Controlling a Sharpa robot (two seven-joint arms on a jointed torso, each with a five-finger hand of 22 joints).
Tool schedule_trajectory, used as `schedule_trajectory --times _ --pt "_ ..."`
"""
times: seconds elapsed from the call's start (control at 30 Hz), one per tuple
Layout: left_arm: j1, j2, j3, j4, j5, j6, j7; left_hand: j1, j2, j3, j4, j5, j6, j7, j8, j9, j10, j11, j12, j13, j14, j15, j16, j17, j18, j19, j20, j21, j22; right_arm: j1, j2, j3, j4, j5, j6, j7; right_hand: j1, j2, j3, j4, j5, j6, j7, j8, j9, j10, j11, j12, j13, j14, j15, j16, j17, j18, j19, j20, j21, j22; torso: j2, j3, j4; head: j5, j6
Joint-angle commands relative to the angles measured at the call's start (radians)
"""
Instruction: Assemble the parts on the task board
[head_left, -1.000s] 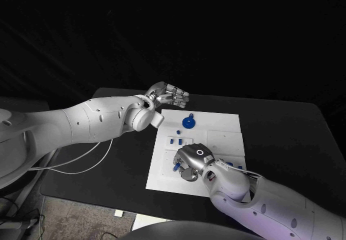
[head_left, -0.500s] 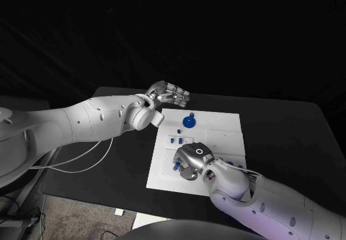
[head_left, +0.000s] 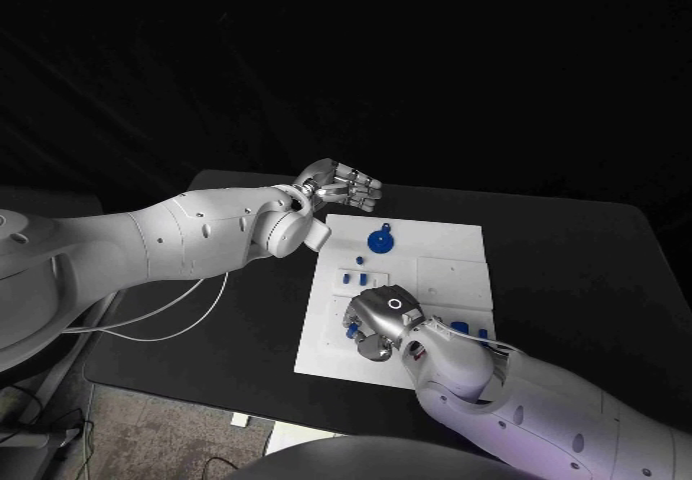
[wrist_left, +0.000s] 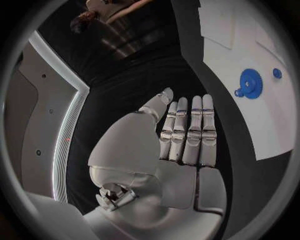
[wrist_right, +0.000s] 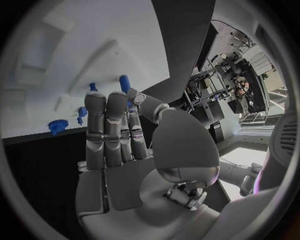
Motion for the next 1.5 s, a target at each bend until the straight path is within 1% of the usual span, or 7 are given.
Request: schedule_trajectory --times 0.03,0.33,0.57,0.73,0.97,1.23,1.5 --pt "0.001 0.002 0.001 0.003 0.002 0.01 0.009 0.002 0.004 0.0 0.004 0.005 -0.007 0.001 -0.003 0.001 -0.007 0.001 -0.004 -0.002 0.0 0.003 -0.005 -0.001 0.003 -0.004 0.002 0.002 0.001 -0.011 -0.001 -0.011 -0.015 -0.013 0.069 -0.018 0.0 0.014 0.0 -0.004 0.003 0.007 0.002 0.002 0.0 0.033 -0.027 0.002 0.001 -0.002 -0.007 -0.004 0.001 0.017 0.043 -0.006 -0.004 0.034 -0.001 0.0002 -0.0012 0.001 0.0" --pt "0.001 0.002 0.001 0.003 0.002 0.011 0.008 0.002 0.004 0.0 0.004 0.005 -0.007 0.001 -0.003 0.001 -0.007 0.001 -0.004 -0.002 0.0 0.003 -0.005 -0.001 0.003 -0.004 0.002 0.002 0.001 -0.011 0.003 -0.013 -0.021 -0.017 0.078 -0.025 -0.001 0.014 0.001 -0.006 0.003 0.007 0.002 0.002 0.0 0.033 -0.027 0.002 0.001 -0.002 -0.007 -0.006 0.0 0.017 0.042 -0.006 -0.007 0.034 -0.001 0.0012 -0.0013 0.001 -0.001" --pt "0.001 0.003 0.001 0.002 0.002 0.013 0.006 0.002 0.003 0.002 0.006 0.006 -0.01 0.001 -0.003 0.001 -0.008 0.001 -0.004 -0.002 -0.001 0.004 -0.005 -0.001 0.003 -0.002 0.002 -0.001 -0.001 -0.011 0.003 -0.014 -0.02 -0.026 0.093 -0.034 -0.001 0.014 0.003 -0.007 0.003 0.007 0.002 0.002 0.0 0.032 -0.027 0.002 0.001 -0.002 -0.007 -0.007 0.0 0.016 0.042 -0.006 -0.007 0.036 -0.001 0.0006 -0.0011 0.0 -0.001" --pt "0.001 0.003 0.001 0.001 0.002 0.013 0.005 0.002 0.003 0.002 0.006 0.006 -0.01 0.001 -0.003 0.001 -0.008 0.001 -0.004 -0.002 -0.001 0.004 -0.005 -0.001 0.003 -0.002 0.002 -0.001 -0.001 -0.011 0.0 -0.014 -0.014 -0.033 0.094 -0.042 -0.001 0.014 0.003 -0.008 0.003 0.008 0.002 0.002 0.0 0.033 -0.027 0.003 0.001 -0.002 -0.007 -0.007 0.0 0.016 0.042 -0.006 -0.005 0.037 0.0 0.0015 0.0 -0.002 0.0" --pt "0.001 0.002 0.001 0.0 0.002 0.013 0.005 0.002 0.003 0.002 0.006 0.006 -0.01 0.001 -0.003 0.001 -0.008 0.001 -0.004 -0.002 -0.001 0.004 -0.005 -0.001 0.003 -0.002 0.002 -0.001 -0.001 -0.011 -0.007 -0.014 0.0 -0.041 0.084 -0.049 -0.001 0.013 0.004 -0.009 0.003 0.009 0.002 0.002 0.0 0.035 -0.028 0.003 0.001 -0.002 -0.008 -0.007 0.001 0.016 0.042 -0.006 -0.007 0.038 -0.001 0.0007 -0.0016 0.0 0.002" --pt "0.001 0.002 0.001 0.0 0.002 0.013 0.005 0.002 0.003 0.002 0.006 0.006 -0.01 0.001 -0.003 0.001 -0.008 0.001 -0.004 -0.002 -0.001 0.004 -0.005 -0.001 0.003 -0.002 0.002 -0.001 -0.001 -0.009 -0.014 -0.013 0.021 -0.054 0.076 -0.058 -0.001 0.012 0.006 -0.01 0.003 0.011 0.001 0.002 0.0 0.037 -0.028 0.003 0.001 -0.002 -0.008 -0.007 0.002 0.016 0.043 -0.007 -0.003 0.04 -0.001 0.0006 -0.0013 0.0 0.002" --pt "0.001 0.001 0.001 0.001 0.002 0.014 0.005 0.002 0.004 0.002 0.009 0.006 -0.01 0.001 -0.003 0.001 -0.008 0.001 -0.004 -0.002 -0.002 0.004 -0.005 -0.001 0.003 -0.002 0.002 -0.002 -0.002 -0.008 -0.01 -0.011 0.025 -0.061 0.081 -0.065 -0.001 0.01 0.008 -0.009 0.003 0.011 0.001 0.002 0.0 0.037 -0.028 0.002 0.001 -0.002 -0.008 -0.007 0.003 0.015 0.043 -0.007 -0.002 0.042 -0.001 -0.0002 -0.0012 0.0 0.001"
